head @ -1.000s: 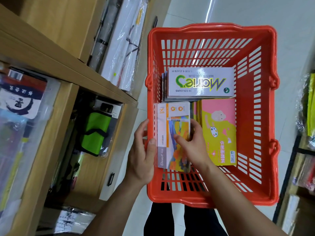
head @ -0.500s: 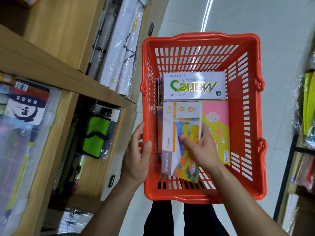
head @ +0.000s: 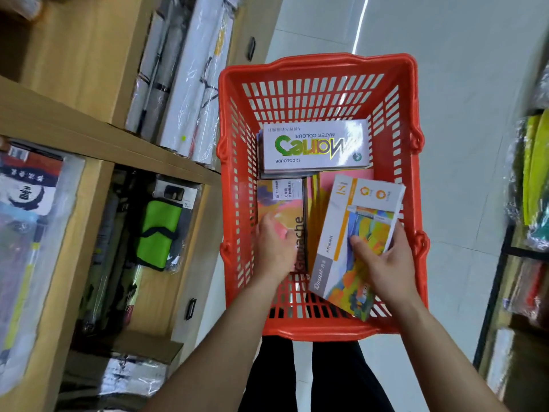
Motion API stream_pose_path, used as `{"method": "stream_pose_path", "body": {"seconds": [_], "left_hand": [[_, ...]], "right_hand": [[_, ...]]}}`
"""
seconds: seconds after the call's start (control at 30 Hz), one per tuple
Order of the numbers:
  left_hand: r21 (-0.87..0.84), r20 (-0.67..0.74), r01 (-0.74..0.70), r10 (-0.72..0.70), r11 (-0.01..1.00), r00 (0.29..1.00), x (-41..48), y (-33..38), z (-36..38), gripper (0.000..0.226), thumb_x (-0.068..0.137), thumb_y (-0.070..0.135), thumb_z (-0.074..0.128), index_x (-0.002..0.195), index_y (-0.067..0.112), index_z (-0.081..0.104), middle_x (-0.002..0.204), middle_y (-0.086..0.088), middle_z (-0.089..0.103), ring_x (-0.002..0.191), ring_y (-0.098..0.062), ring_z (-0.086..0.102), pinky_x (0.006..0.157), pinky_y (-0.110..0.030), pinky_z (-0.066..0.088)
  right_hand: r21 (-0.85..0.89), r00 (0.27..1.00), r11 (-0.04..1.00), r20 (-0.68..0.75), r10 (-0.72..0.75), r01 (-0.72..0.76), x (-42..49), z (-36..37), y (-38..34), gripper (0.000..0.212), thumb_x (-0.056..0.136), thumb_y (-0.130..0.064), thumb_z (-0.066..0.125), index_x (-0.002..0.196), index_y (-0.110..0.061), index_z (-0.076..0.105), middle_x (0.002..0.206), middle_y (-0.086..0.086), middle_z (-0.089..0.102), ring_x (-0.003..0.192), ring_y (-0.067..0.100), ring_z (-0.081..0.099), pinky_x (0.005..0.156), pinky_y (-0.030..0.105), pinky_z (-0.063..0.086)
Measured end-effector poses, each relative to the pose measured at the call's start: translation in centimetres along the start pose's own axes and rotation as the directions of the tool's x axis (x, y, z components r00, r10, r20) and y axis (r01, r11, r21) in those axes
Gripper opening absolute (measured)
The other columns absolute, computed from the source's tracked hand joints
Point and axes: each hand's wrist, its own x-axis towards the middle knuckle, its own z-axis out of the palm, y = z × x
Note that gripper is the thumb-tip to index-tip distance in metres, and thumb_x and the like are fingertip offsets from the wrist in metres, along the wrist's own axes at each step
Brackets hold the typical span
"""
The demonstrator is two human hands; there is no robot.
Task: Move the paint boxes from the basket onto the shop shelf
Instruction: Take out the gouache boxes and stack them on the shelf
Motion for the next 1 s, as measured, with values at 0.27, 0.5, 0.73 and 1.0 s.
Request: {"method": "stream_pose_path", "body": {"seconds": [0.27,0.5,0.73,1.0], "left_hand": [[0.130,-0.042,0.129,-0.125,0.983,0.991,3.3,-5.1,1.5,0.085,0.097,0.013,0.066,0.163,0.020,0.012,0.166,-0.008,0.031,0.148,-0.030,0.038,0.119,-0.052,0.035],[0.206,-0.067,0.166,-0.155,0.964,0.986,3.6,-5.7,2.1,0.091,0.097,0.013,0.065,0.164,0.022,0.005,0.167,-0.009,0.028,0.151,-0.031,0.032,0.122,-0.043,0.029],[0.135,-0.029,0.188,-0.185,0.973,0.982,4.1,-6.4,1.8,0.089,0.097,0.009,0.063,0.164,0.028,0.008,0.167,-0.007,0.029,0.151,-0.031,0.033,0.121,-0.041,0.027],[0.029,0.000,0.170,-0.170,0.985,0.985,4.5,-6.2,1.9,0.088,0.096,0.011,0.066,0.163,0.033,0.013,0.167,-0.002,0.029,0.151,-0.027,0.033,0.110,-0.028,0.025]], "right_hand": [[-0.020,0.998,1.000,0.068,-0.008,0.009,0.1,-0.5,0.5,0.048,0.093,-0.019,0.078,0.133,-0.033,0.056,0.114,-0.021,0.078,0.103,0.004,0.077,0.088,0.034,0.060],[-0.046,0.996,0.999,0.084,-0.025,0.029,-0.1,-0.5,0.5,0.048,0.090,-0.030,0.077,0.131,-0.035,0.054,0.110,-0.035,0.074,0.097,-0.006,0.076,0.071,0.011,0.058],[-0.011,0.995,1.000,0.100,-0.016,0.017,-0.5,-0.4,0.1,0.050,0.087,-0.036,0.074,0.132,-0.033,0.053,0.109,-0.035,0.075,0.094,-0.006,0.077,0.068,0.009,0.057],[-0.038,0.994,0.999,0.111,-0.022,0.026,-0.4,-0.7,0.3,0.058,0.081,-0.045,0.073,0.134,-0.030,0.054,0.112,-0.029,0.076,0.098,0.003,0.079,0.073,0.022,0.065]]}}
